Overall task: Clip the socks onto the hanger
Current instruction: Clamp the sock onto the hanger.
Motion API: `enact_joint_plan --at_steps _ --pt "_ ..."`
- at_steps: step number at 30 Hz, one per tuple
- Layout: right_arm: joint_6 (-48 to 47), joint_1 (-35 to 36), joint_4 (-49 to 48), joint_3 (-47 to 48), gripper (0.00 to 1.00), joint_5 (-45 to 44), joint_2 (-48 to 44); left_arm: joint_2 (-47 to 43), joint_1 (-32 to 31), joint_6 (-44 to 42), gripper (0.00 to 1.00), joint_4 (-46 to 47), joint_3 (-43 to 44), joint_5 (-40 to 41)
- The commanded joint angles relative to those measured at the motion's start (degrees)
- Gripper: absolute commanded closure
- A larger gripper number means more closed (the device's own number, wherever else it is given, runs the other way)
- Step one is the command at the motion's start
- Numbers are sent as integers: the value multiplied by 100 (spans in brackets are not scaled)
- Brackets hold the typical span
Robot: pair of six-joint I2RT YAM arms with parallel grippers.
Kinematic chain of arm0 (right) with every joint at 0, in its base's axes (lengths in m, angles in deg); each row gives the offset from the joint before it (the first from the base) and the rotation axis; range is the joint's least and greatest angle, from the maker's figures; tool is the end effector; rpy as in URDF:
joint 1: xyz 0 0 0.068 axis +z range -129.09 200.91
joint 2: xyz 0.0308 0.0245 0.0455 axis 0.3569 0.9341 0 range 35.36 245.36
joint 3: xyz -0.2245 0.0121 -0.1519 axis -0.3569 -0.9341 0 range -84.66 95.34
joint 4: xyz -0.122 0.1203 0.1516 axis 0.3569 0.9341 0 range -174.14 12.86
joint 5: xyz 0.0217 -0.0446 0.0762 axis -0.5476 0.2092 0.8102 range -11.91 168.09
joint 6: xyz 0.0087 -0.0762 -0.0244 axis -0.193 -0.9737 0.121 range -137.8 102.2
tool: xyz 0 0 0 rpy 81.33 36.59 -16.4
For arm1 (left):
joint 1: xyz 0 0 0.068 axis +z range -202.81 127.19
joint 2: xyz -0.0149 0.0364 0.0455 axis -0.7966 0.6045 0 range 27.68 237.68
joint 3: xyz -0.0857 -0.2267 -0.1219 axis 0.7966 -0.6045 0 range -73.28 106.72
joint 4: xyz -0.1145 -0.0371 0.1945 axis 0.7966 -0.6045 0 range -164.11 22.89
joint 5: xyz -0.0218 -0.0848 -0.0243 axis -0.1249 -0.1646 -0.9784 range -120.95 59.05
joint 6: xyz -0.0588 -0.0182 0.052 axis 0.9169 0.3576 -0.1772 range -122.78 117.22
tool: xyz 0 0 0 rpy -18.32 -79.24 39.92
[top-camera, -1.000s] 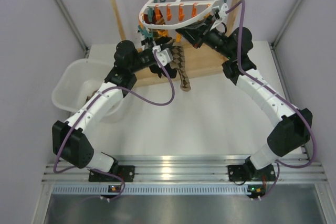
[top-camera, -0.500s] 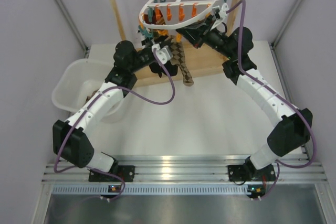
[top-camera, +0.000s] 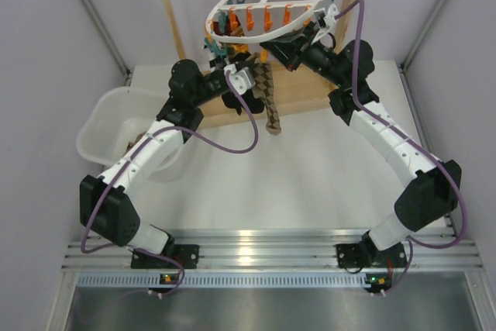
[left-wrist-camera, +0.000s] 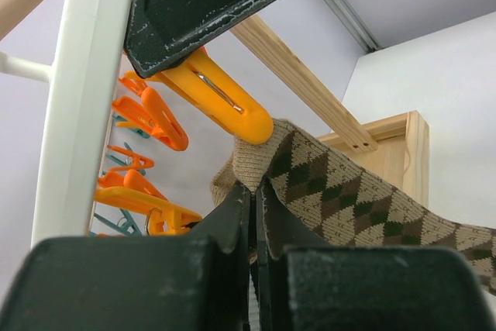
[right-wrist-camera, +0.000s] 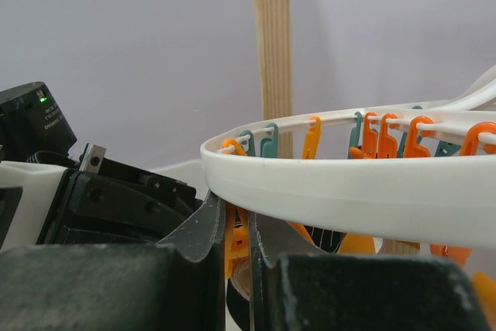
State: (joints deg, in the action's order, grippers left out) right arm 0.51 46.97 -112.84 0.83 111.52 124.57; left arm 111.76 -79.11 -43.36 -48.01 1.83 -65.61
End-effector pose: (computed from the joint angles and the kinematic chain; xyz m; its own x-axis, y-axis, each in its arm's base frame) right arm 0.2970 0.1878 0.4780 0.1041 0.3428 -0.9336 -0.8932 0.4451 0.0638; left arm 0.2861 -0.1856 0.4241 0.6834 0.2591 -0.6826 0.5553 0.4225 0.7163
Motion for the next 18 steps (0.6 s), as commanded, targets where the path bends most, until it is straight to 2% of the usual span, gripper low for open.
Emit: enact_joint_plan --at_steps 1,9,18 --pt "103 -163 -223 152 100 -144 -18 65 11 181 100 481 285 -15" --pt "103 -172 -205 143 100 -144 -35 101 3 331 100 745 320 38" --pt "208 -172 -214 222 98 -179 70 83 3 498 100 833 408 -331"
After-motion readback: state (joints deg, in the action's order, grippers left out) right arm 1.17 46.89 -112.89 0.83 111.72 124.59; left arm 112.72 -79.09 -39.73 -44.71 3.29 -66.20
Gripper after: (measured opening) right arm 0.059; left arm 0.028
